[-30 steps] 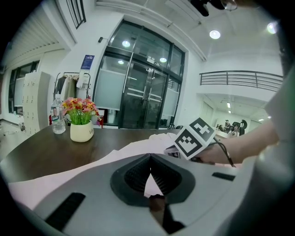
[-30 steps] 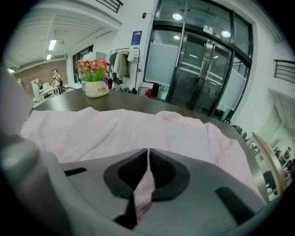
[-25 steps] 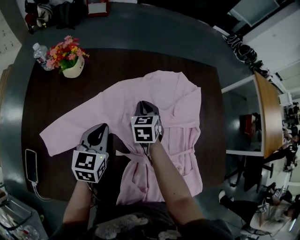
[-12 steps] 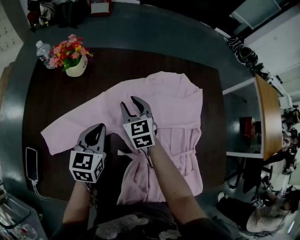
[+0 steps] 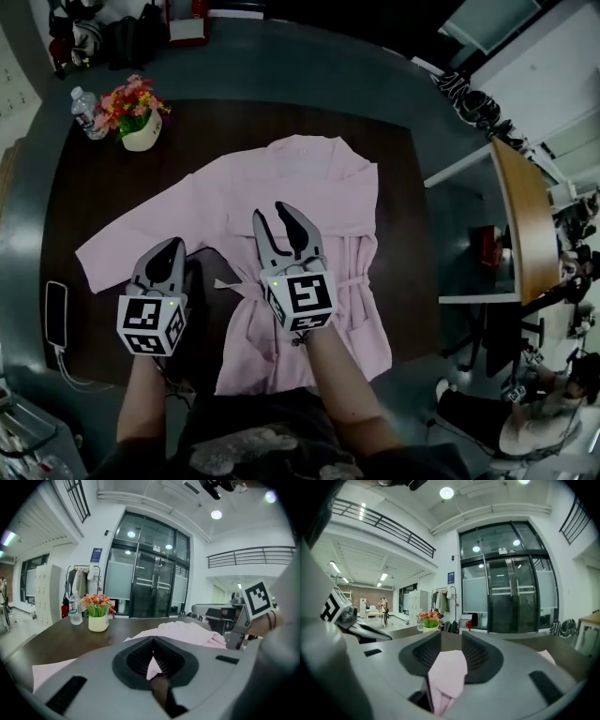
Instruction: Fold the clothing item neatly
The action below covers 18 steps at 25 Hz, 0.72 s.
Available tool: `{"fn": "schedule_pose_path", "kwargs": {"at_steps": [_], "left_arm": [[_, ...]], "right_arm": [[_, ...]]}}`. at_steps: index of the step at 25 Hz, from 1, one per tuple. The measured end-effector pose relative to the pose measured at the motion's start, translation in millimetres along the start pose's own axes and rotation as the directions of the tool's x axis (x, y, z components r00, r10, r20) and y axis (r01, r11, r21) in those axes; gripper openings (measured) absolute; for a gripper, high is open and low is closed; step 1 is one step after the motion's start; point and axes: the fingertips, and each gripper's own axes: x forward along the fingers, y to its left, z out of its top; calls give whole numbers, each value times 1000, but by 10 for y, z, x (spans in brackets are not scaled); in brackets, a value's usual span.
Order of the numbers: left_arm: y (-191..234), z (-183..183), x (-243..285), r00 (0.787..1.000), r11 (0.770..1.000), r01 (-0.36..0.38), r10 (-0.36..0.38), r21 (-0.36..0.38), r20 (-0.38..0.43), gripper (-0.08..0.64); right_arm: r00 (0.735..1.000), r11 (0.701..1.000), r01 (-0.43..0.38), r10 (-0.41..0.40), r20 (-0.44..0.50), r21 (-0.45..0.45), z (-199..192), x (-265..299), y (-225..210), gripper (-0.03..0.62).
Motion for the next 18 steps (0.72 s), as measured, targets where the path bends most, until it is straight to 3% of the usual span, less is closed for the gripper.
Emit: {"fn": "schedule_pose_path", "kwargs": {"at_steps": [2, 7, 11, 18], "left_arm": [[-114, 8, -210, 1000, 1000, -23, 23, 9, 19, 9], [-545, -75, -804, 996, 997, -79, 77, 22, 46, 9], [-771, -145, -1328, 987, 990, -140, 137, 32, 81, 9], [-835, -265, -1853, 970, 977, -215, 213, 8, 117, 9]], "right_arm": [[1000, 1000, -18, 17, 22, 25, 63, -287, 49, 119], [997, 997, -60, 56, 59, 56, 154, -1092, 192, -3], [985, 983, -153, 145, 90, 101, 148, -1597, 556, -8], [959, 956, -279, 273, 81, 87, 74, -1855, 1187, -8]]}}
